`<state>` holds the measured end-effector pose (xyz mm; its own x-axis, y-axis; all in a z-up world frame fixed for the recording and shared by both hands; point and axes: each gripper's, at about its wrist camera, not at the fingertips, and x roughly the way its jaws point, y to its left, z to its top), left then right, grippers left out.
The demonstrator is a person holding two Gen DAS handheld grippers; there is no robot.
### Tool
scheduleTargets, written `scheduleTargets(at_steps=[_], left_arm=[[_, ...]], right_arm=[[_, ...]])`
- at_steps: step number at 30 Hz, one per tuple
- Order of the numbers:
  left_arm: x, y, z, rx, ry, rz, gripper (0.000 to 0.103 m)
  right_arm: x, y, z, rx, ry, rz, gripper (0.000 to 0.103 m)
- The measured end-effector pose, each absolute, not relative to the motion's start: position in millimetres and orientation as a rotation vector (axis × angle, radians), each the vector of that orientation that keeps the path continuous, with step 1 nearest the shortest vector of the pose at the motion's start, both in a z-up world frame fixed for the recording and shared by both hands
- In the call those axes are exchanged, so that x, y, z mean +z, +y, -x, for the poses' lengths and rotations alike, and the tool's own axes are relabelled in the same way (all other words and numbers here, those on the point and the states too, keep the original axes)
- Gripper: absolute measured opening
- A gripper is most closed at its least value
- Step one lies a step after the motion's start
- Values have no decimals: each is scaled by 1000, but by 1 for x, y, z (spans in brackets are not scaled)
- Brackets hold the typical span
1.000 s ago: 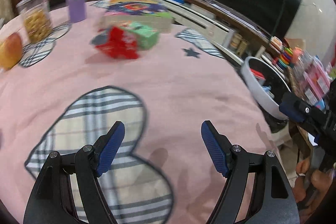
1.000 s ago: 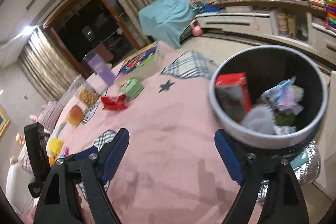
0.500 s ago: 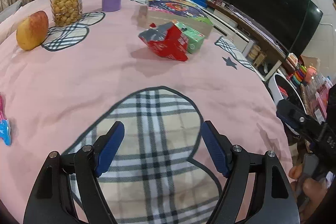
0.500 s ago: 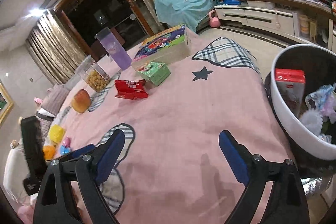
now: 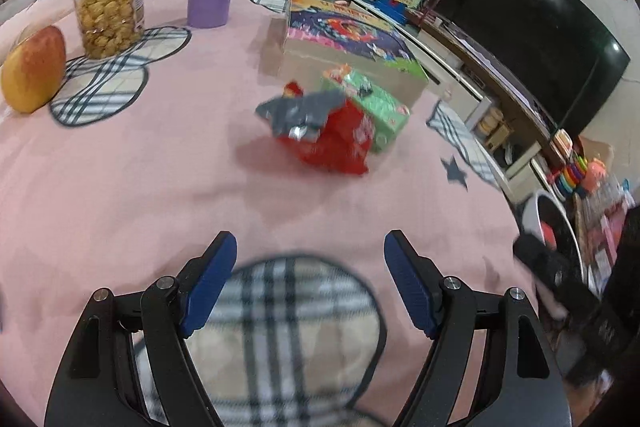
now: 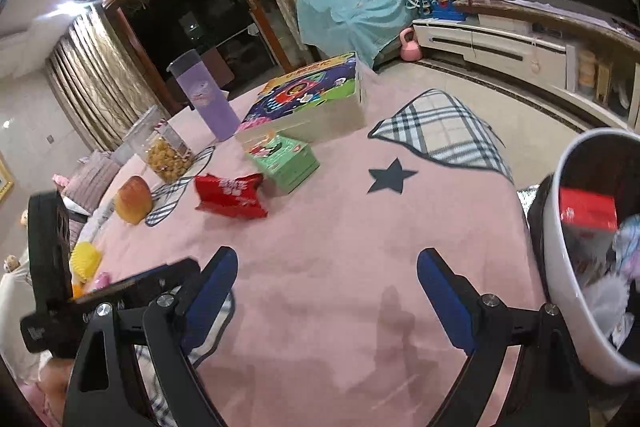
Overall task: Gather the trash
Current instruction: 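Move both open tools back over the table toward remaining trash, then grasp red snack bag with left tool while right tool grasps green milk carton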
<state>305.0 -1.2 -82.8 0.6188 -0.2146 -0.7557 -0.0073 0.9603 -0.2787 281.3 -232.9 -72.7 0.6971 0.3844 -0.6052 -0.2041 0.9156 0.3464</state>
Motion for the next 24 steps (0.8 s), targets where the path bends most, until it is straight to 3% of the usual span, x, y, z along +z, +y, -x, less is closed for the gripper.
scheduleTargets(at_steps=[9,10,12,15,17,20,24], left_arm=[[-82,0,-358,-110,827,308,77],[-82,0,-361,-106,819,295,73],[-85,2,-367,-110,820,278,45],[-91,8,-367,-156,832,292,33],[-92,13,-360,-170,840,285,30],[-95,25,-346,-207,865,295,5],[-96,42,-322,-222,891,296,5]], right_arm=[[-80,-234,-299,314,745,-239,93],[-81,-234,-300,310,747,-234,93],[-84,-232,-303,307,757,-221,93],[-85,-229,-309,329,766,-229,92],[-85,-225,-313,344,763,-224,92],[-86,-215,-322,371,769,-220,92],[-87,-197,-339,407,783,-184,92]])
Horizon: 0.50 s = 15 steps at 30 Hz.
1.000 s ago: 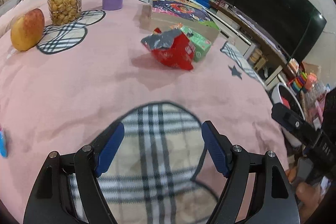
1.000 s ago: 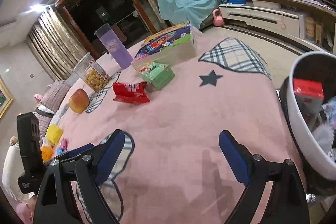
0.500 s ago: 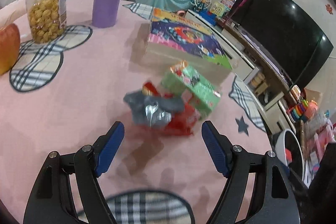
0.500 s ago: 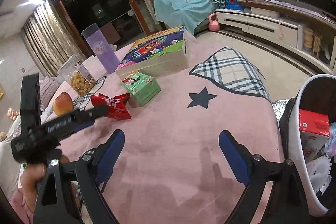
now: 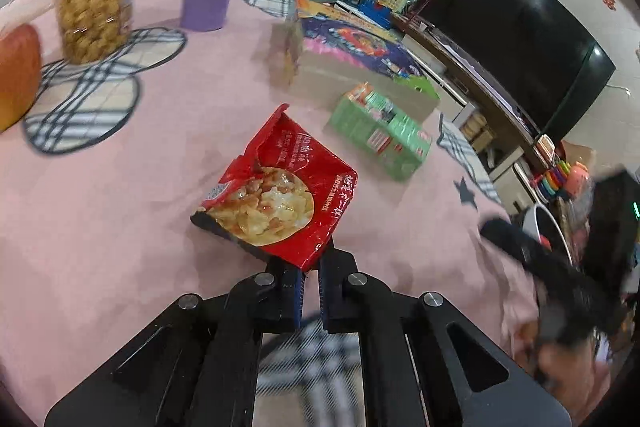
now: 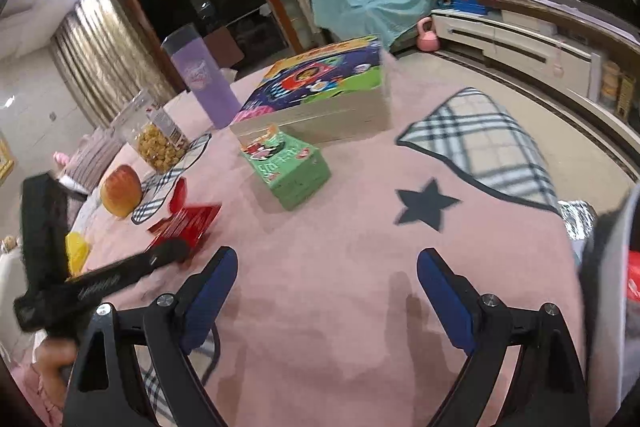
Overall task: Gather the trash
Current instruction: 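Grasp red snack bag with left tool while right tool grasps green milk carton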
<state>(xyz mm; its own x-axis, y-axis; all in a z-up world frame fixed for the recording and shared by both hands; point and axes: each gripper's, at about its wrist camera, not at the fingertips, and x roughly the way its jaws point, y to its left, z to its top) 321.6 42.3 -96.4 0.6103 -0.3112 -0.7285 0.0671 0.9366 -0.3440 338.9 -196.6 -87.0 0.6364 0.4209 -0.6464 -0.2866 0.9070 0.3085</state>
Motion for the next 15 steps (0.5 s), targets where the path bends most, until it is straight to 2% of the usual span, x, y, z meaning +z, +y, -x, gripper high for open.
scheduleTargets(at_steps=[4,11,13,14,15], left_arm=[[-99,59,-302,-283,918,365,5],[-100,56,-279,-334,947,331,6],[-100,58,-274,-337,952,342,11],[-99,58,-271,-332,956,342,14],[-98,59,-269,-326,955,337,19]], right_arm=[[-87,-171,-361,445,783,-124,92],[-93,-131,-408,461,804,-7,90],[-97,-126,-413,442,817,25,74],[-100,-124,-415,439,834,32,57],[-100,-124,-414,437,832,32,56]])
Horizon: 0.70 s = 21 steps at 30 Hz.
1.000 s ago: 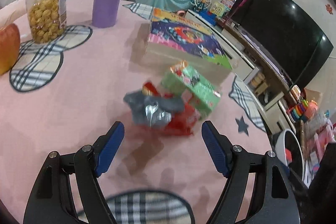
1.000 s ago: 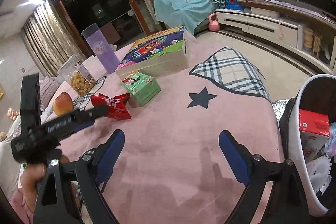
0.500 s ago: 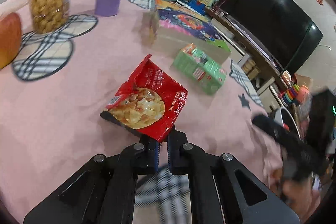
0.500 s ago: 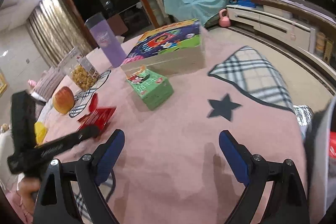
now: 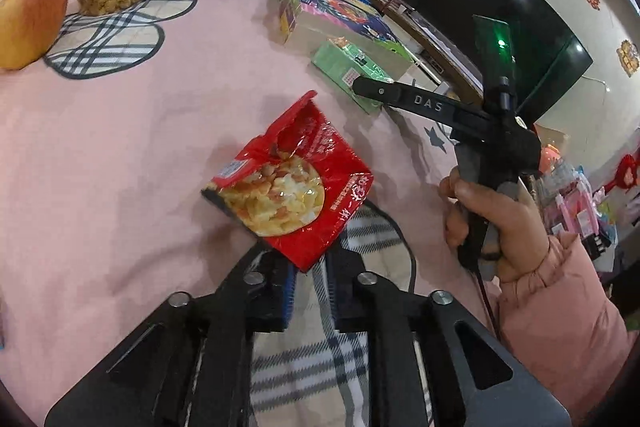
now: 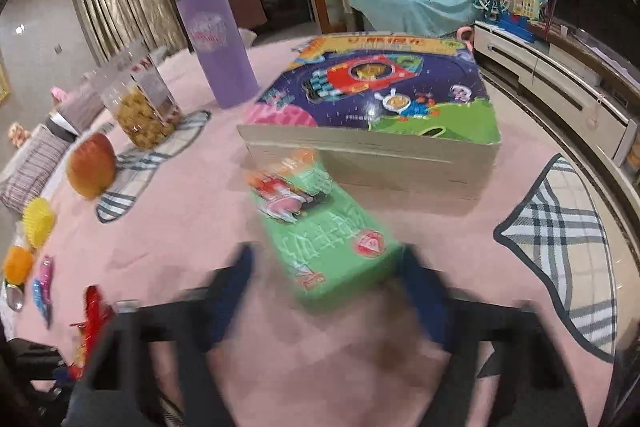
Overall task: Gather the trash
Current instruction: 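Grasp red snack bag with left tool while right tool grasps green milk carton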
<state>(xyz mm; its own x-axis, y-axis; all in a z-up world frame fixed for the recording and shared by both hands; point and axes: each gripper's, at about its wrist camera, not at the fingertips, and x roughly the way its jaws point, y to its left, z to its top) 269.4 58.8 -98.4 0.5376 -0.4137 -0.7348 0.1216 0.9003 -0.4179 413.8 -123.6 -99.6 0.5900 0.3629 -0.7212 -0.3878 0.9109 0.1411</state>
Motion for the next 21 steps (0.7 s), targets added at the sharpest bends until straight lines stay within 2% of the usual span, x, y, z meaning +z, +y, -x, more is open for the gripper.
scheduleTargets(at_steps=[1,3,7,9,11,12,13,17,19,21], left_arm=[[-97,59,-266,-316,950,326,22],[-94,58,-259,-298,939,311,37],[-90,57,-247,-251,915,273,45],[-88,56,-242,-226,904,262,65],[-88,55,-240,-230,890,262,72],[-88,54,-240,-237,889,270,81],[-88,53,-241,-241,888,282,85],[-90,54,-250,-216,879,349,87],[-88,59,-255,-204,855,403,87],[-87,63,-259,-203,842,449,87]], right_arm=[[-98,-125,-409,438,818,31,56],[-94,-130,-398,441,802,21,56],[-89,-153,-357,419,797,-30,56],[-87,-169,-331,400,796,-70,56],[-84,-184,-305,383,786,-101,56],[-84,-191,-291,376,785,-118,56],[-84,-194,-283,374,784,-130,56],[-86,-202,-262,382,781,-149,60],[-87,-199,-263,397,788,-129,75],[-88,-194,-266,393,793,-95,76]])
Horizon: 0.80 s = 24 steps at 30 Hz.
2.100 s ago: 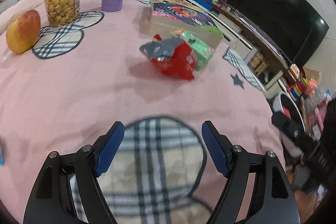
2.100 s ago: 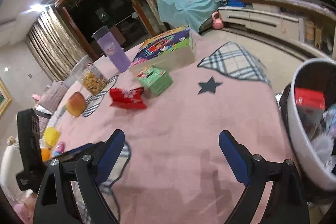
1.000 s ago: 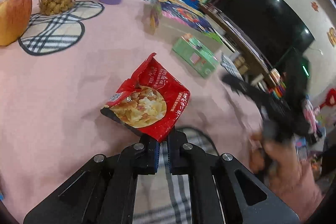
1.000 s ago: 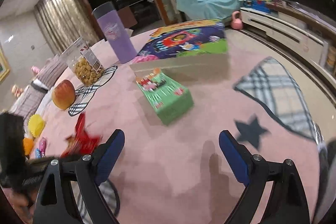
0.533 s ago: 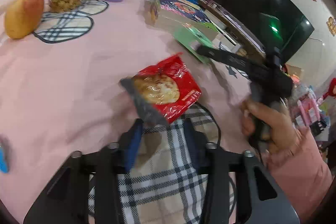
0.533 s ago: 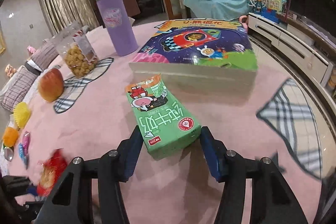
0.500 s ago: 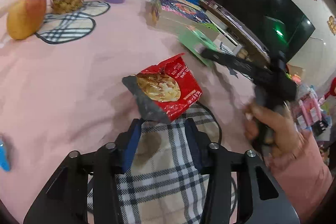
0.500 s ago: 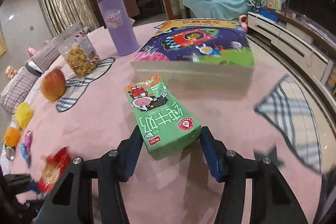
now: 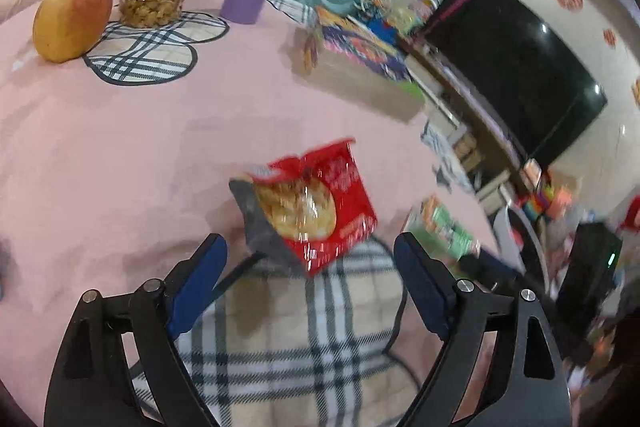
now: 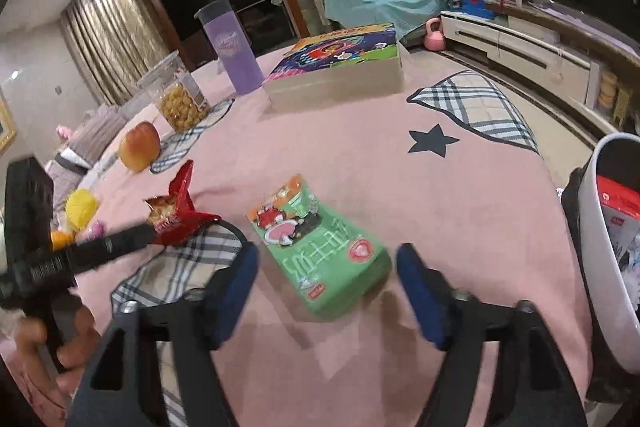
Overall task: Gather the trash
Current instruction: 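Grasp red snack bag with left tool while right tool grasps green milk carton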
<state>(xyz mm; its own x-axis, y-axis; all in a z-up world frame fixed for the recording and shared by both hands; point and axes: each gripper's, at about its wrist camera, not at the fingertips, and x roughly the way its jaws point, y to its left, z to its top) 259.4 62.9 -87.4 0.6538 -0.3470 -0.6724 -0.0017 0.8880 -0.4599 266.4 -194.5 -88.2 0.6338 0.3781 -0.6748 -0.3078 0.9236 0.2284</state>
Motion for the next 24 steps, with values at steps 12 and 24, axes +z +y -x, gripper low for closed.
scheduleTargets(at_steps=[12,24], left_arm=[[-103,60,-276,-185,892,398,25],[-93,47,-260,-225,871,351,13]], right_arm=[[-96,-165,-283,455,841,61,76],[-95,-147,-290,534,845,231,73]])
